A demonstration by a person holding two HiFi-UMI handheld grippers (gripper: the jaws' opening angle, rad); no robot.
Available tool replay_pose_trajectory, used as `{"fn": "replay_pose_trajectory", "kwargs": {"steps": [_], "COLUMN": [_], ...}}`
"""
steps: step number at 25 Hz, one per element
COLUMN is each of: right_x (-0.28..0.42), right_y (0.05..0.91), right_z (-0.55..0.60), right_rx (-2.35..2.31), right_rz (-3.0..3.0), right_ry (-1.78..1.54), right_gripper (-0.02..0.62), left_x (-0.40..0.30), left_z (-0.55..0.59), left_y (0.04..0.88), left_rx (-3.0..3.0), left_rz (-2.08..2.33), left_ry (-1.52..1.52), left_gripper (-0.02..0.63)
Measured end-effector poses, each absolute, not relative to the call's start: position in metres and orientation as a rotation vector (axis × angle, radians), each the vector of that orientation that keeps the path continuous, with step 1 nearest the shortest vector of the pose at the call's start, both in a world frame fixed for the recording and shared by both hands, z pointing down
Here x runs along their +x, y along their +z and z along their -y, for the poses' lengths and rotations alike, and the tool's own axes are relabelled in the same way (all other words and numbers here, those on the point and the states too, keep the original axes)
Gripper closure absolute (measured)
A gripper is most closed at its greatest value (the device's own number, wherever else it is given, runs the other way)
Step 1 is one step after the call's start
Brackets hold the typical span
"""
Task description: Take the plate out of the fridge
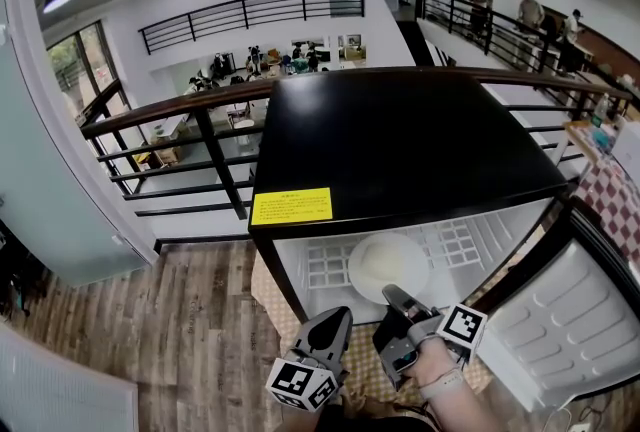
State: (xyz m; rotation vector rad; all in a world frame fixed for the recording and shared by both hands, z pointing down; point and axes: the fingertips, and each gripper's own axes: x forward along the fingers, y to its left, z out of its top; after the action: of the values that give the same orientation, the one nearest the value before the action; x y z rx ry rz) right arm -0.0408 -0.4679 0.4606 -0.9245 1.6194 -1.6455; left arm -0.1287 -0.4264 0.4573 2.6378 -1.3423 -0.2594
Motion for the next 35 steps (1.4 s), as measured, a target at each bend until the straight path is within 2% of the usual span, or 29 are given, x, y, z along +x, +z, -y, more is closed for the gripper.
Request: {"fn": "replay_pose_trajectory", "kwargs": {"steps": [35], "right_x": [-0.032], "right_y": [0.46], "right_z": [0.477], "right_rx": [-0.887], "right_rz": [-1.568], "right_ry": [-1.578], "right_gripper": [0.543], "left_x": [-0.121], "left_z": [0.421], "left_y": [0.458], "left_rx": [2.649], "left_rz": [1.314], "left_ry": [-0.232], "left_gripper": [0.598]}}
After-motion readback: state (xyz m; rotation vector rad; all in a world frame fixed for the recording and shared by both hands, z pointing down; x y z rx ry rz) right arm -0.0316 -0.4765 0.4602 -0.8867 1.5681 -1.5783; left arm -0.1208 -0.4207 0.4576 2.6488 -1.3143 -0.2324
